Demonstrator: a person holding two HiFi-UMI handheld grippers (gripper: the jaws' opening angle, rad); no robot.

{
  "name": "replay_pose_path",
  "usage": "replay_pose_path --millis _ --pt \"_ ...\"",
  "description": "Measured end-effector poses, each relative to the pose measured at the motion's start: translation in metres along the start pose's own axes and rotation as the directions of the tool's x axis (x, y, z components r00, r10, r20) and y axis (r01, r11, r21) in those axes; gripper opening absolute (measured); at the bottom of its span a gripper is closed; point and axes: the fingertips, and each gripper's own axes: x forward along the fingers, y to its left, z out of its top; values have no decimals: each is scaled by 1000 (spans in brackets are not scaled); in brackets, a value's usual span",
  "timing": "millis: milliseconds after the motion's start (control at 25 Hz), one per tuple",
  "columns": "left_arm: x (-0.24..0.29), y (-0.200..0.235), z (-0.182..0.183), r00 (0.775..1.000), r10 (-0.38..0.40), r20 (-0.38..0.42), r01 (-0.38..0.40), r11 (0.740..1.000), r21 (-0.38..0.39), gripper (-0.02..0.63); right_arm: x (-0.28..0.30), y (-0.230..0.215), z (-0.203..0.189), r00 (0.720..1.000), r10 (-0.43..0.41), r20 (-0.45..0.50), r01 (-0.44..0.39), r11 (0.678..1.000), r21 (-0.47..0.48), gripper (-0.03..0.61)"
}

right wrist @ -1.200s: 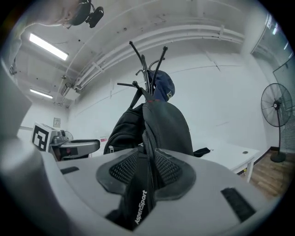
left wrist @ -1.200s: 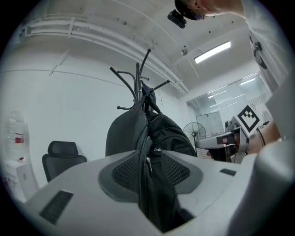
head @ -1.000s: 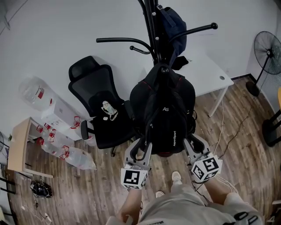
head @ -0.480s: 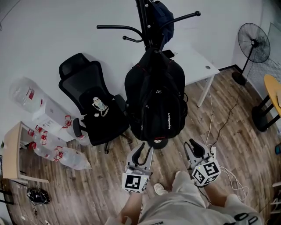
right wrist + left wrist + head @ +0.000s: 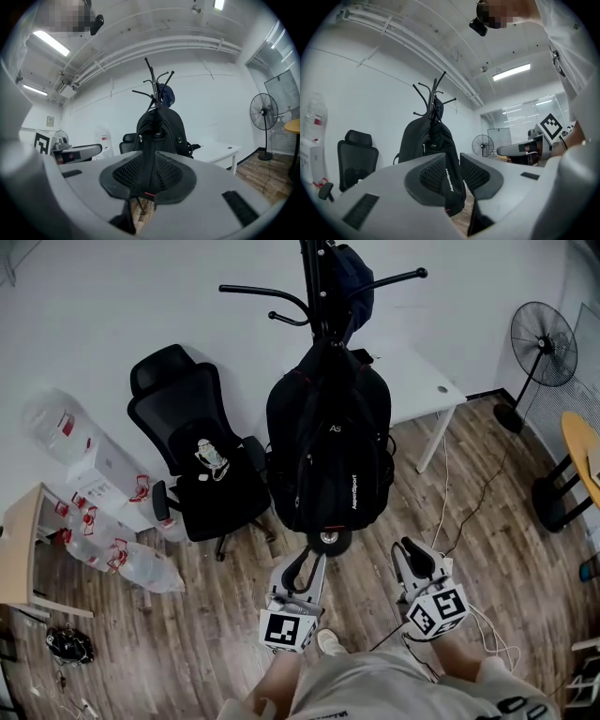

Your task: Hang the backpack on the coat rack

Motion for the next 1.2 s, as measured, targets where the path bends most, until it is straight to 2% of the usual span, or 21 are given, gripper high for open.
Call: replay_pose_path --millis 160,280,480,880,1200 --pt "-5 -22 3 999 46 -8 -46 999 15 34 -23 -7 2 1000 29 11 -29 1000 -8 52" --pt "-12 -44 1 998 61 -12 -60 998 22 14 -48 -15 0 998 49 26 -50 999 16 41" --pt "-28 -98 -3 995 91 -48 -90 996 15 9 -102 -31 -11 997 74 20 -75 996 44 40" --pt "-78 -212 -2 986 152 -63 -152 988 13 9 -213 -54 -24 990 139 -3 -138 988 63 41" --pt "-115 -257 5 973 211 -89 -208 977 41 9 -263 -56 -34 983 185 11 -185 975 123 40"
